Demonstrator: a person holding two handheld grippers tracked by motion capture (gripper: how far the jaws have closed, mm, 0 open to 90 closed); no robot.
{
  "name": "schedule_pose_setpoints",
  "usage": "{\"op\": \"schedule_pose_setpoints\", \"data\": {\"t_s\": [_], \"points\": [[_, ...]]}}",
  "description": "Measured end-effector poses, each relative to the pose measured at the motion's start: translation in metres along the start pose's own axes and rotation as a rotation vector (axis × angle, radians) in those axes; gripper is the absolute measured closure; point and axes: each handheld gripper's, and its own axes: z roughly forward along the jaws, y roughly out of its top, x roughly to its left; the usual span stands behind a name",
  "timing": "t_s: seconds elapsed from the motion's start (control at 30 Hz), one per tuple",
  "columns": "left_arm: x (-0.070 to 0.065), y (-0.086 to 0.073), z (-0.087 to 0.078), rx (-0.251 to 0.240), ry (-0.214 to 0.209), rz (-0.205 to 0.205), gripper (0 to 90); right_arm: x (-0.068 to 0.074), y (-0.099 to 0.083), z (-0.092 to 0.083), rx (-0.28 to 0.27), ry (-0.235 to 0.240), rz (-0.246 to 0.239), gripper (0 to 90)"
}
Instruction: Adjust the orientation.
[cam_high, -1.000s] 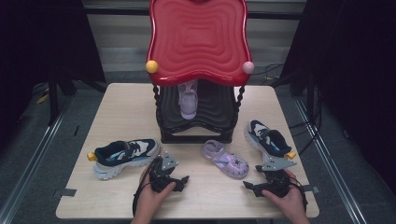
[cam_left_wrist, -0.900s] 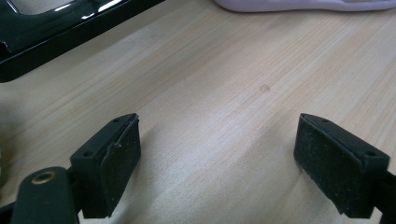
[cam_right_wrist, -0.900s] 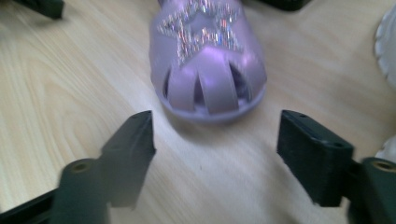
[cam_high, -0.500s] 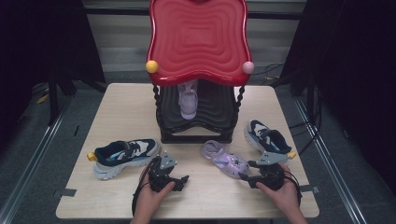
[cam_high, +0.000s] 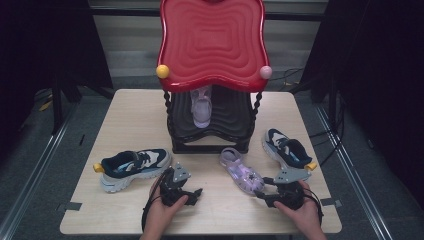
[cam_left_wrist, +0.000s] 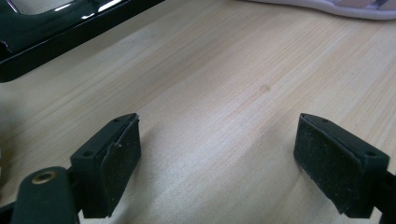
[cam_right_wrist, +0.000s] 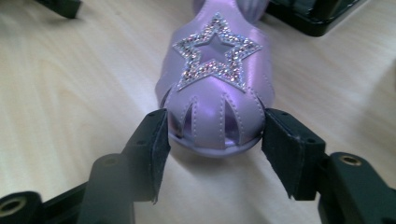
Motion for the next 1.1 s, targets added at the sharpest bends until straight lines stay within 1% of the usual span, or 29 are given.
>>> {"op": "schedule_pose_setpoints", "data": {"t_s": [0.13,0.23,0.37,0.4,0.47,0.5,0.53,0.57,0.6,0.67,0.7,0.77,0.87,0.93,1.0,1.07,1.1], "points": [[0.0,0.0,0.0,0.0,-0.001,0.0,14.6,0.013,-0.003,-0.002,0.01,0.006,-0.037,41.1],[0.0,0.0,0.0,-0.004,-0.003,-0.002,14.6,0.023,-0.005,-0.005,0.014,0.021,-0.041,41.3],[-0.001,0.0,0.0,0.001,0.007,-0.002,14.9,0.035,-0.005,-0.006,0.021,0.041,-0.057,43.5],[-0.001,0.0,0.0,0.001,0.007,-0.002,14.9,0.037,-0.005,-0.006,0.016,0.055,-0.058,48.9],[-0.001,0.0,-0.001,0.004,0.008,0.003,15.0,0.041,-0.004,-0.005,0.002,0.114,-0.047,54.0],[-0.001,0.0,-0.001,0.004,0.007,0.003,15.0,0.046,-0.003,-0.003,0.008,0.107,-0.072,54.8],[-0.001,0.0,-0.001,0.003,0.007,0.004,15.0,0.051,-0.001,0.0,0.026,0.082,-0.112,54.8],[-0.001,0.0,-0.001,0.003,0.007,0.004,15.0,0.051,-0.001,0.0,0.026,0.082,-0.112,54.8],[0.0,0.0,-0.001,0.004,0.003,0.003,15.0,0.058,0.002,0.006,0.039,0.1,-0.149,56.9],[-0.001,-0.001,-0.001,0.003,0.004,0.004,15.0,0.061,0.003,0.01,0.044,0.109,-0.157,59.5],[-0.001,-0.001,-0.001,-0.001,0.007,0.009,15.1,0.061,0.003,0.01,0.043,0.113,-0.156,60.4],[-0.001,-0.001,-0.001,0.003,0.005,0.0,15.2,0.057,0.003,0.008,0.03,0.122,-0.141,62.1],[-0.002,-0.001,-0.001,0.0,0.005,-0.003,15.2,0.049,0.001,0.001,0.019,0.09,-0.119,66.3],[-0.002,-0.001,-0.001,0.0,0.006,0.0,15.2,0.041,0.0,-0.003,-0.003,0.076,-0.09,68.6],[-0.002,-0.001,-0.001,0.0,0.007,0.001,15.2,0.03,0.0,-0.005,-0.019,0.039,-0.071,73.7],[-0.002,-0.001,-0.001,0.0,0.006,0.001,15.2,0.022,0.002,-0.005,-0.036,0.013,-0.065,76.2],[-0.002,-0.001,-0.001,0.0,0.007,0.001,15.2,0.017,0.003,-0.005,-0.039,0.001,-0.054,76.5]]}}
